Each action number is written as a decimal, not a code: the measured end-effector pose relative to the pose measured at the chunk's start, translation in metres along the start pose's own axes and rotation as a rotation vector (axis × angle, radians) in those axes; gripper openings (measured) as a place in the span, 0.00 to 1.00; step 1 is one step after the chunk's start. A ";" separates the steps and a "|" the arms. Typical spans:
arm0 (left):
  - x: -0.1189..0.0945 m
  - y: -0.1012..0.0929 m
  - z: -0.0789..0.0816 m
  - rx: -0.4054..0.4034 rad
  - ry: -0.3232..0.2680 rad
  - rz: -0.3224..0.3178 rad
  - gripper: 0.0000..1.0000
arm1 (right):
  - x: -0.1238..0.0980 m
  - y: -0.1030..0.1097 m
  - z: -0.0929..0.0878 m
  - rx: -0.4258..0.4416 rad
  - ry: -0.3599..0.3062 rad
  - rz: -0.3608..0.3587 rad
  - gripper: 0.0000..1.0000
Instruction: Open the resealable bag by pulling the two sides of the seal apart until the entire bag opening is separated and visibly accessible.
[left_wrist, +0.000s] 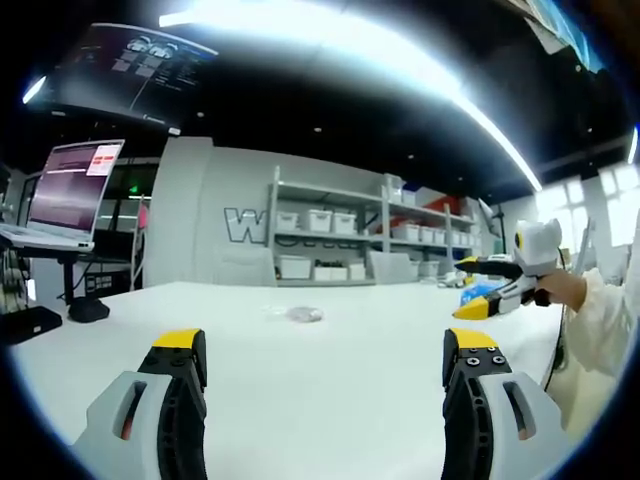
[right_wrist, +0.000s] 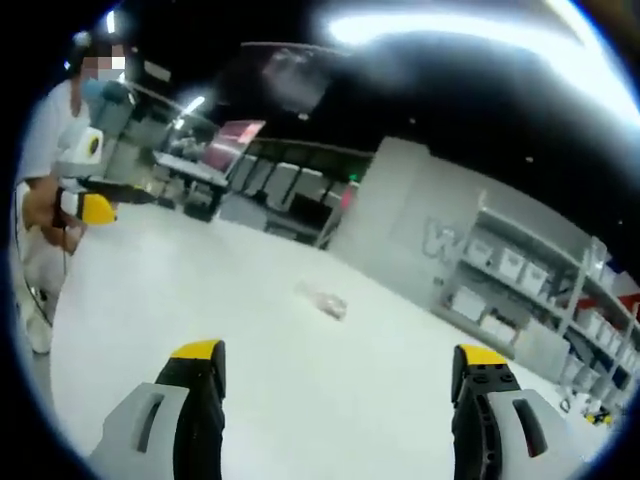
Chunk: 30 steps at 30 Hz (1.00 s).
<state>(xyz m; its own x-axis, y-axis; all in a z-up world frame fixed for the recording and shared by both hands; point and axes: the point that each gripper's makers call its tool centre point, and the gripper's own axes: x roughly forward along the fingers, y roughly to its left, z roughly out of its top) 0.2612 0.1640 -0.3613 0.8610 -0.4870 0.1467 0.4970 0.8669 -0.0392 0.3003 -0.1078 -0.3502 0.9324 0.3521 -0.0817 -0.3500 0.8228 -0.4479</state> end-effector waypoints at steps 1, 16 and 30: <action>0.000 0.000 0.000 0.000 0.001 0.001 0.97 | 0.000 0.001 0.001 0.000 0.000 0.005 0.95; 0.001 -0.002 -0.001 0.001 0.009 -0.007 0.97 | 0.011 0.003 0.006 -0.124 0.012 0.032 0.94; 0.001 -0.004 -0.004 -0.001 0.016 -0.012 0.97 | 0.020 0.003 0.007 -0.242 0.036 0.037 0.93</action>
<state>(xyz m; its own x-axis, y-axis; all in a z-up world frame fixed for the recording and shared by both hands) 0.2603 0.1601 -0.3649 0.8566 -0.4991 0.1312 0.5074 0.8609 -0.0381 0.3176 -0.0951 -0.3465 0.9234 0.3603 -0.1323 -0.3564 0.6769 -0.6441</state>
